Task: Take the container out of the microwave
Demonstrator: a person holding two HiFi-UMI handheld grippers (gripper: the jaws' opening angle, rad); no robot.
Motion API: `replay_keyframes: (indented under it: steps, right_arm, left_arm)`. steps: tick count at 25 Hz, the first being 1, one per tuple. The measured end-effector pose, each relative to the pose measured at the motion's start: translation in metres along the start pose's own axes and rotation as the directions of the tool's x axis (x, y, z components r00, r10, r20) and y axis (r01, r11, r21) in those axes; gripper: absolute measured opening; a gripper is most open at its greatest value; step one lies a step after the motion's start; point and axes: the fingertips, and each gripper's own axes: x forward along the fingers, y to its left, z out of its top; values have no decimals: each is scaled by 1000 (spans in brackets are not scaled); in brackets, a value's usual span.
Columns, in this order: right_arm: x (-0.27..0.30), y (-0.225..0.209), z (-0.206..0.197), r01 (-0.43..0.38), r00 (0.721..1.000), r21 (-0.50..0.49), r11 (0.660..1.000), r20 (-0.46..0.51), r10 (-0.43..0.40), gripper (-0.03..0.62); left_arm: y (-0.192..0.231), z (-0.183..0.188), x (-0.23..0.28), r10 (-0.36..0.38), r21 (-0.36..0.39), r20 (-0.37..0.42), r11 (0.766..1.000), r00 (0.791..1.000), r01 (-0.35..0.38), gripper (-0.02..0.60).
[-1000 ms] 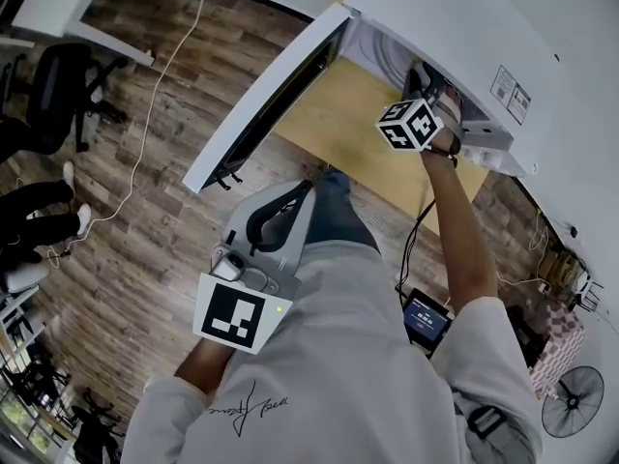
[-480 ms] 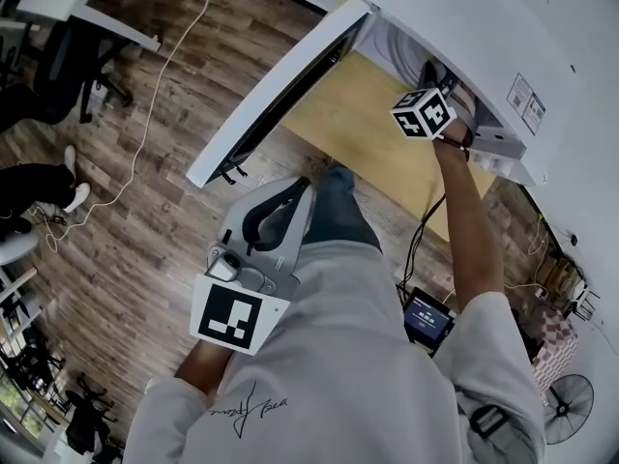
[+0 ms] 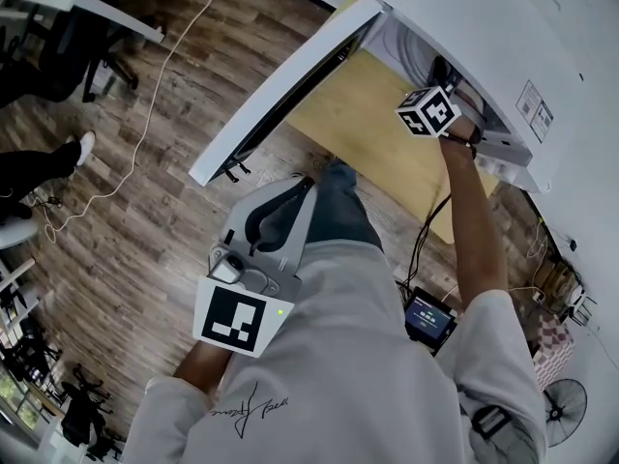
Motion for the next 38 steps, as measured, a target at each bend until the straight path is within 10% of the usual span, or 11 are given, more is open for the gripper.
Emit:
replay_keyframes:
  steps: [38]
  right_arm:
    - [-60, 16, 0, -102, 995, 142, 985, 29, 99, 57]
  left_arm:
    - [-22, 6, -7, -120, 53, 29, 992, 992, 118, -3]
